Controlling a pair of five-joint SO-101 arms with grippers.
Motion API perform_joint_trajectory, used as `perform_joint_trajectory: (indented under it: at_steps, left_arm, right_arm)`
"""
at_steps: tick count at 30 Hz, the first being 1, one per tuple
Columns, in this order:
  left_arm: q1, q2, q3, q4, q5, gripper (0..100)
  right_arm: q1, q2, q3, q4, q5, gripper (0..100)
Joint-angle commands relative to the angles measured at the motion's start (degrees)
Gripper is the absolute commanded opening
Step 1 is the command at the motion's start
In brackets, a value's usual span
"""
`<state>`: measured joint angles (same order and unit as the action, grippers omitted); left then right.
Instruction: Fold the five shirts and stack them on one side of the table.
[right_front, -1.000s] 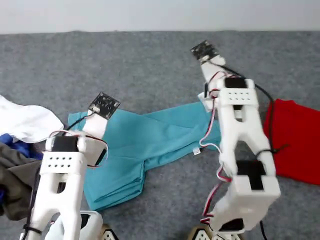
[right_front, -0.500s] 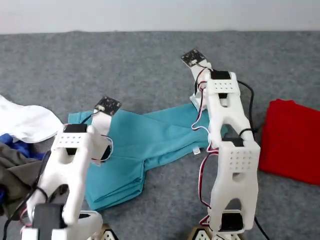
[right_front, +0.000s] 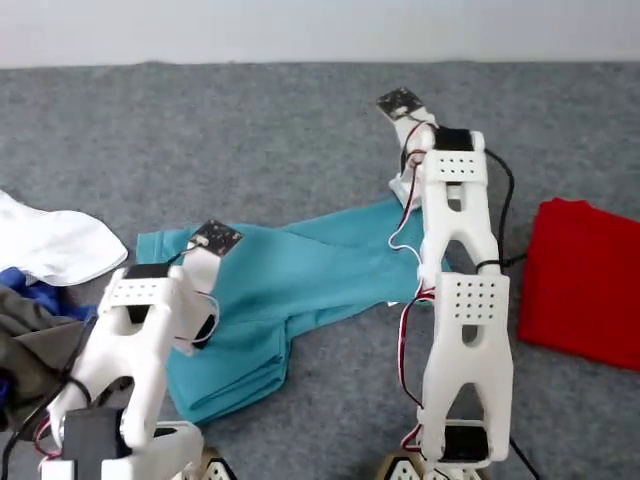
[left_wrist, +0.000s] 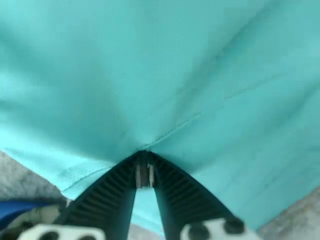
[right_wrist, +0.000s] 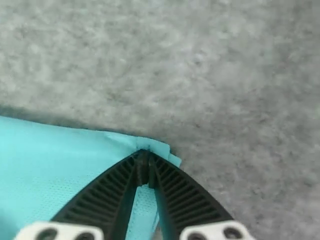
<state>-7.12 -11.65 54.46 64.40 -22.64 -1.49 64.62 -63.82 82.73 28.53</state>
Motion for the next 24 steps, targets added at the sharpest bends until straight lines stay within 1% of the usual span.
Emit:
perform_joint_trajectory:
  at_steps: [1, 3, 5, 8, 12, 16, 18, 20, 24]
  left_arm:
    - [-4.6, -1.1, 0.9, 4.7, -6.7, 2]
    - [-7.0, -1.2, -0.5, 6.7, -9.7, 2]
    - [-8.6, -1.8, -2.5, 7.7, -10.1, 2]
    - [-8.8, -4.3, -6.0, 10.8, -10.2, 2]
    - [-5.4, -10.5, -8.7, 14.6, -10.0, 2]
    - [-0.4, -17.8, -8.7, 15.8, -9.7, 2]
    - [0.4, -20.6, -8.7, 14.3, -6.5, 2]
    - [0.2, -21.5, -8.7, 11.0, -2.5, 2]
    - [0.2, -17.9, -8.8, 4.9, 2.8, 2]
  right_arm:
    - [2.9, 0.4, -8.5, 3.2, 0.0, 1.4]
    - [2.7, 0.7, -12.7, 5.3, 0.0, 1.4]
    - [2.1, 0.7, -16.4, 7.3, 0.0, 1.4]
    - [0.6, 0.6, -21.4, 10.9, 0.0, 1.4]
    - [-2.9, 0.8, -26.0, 16.0, 0.0, 1.4]
    - [-7.1, 0.8, -26.6, 19.5, 0.0, 1.4]
    - [-8.8, 1.0, -26.4, 19.8, -0.1, 1.4]
    - [-9.9, 1.7, -26.4, 19.7, -0.1, 1.4]
    - [-11.1, 5.7, -26.5, 19.6, -0.1, 1.5]
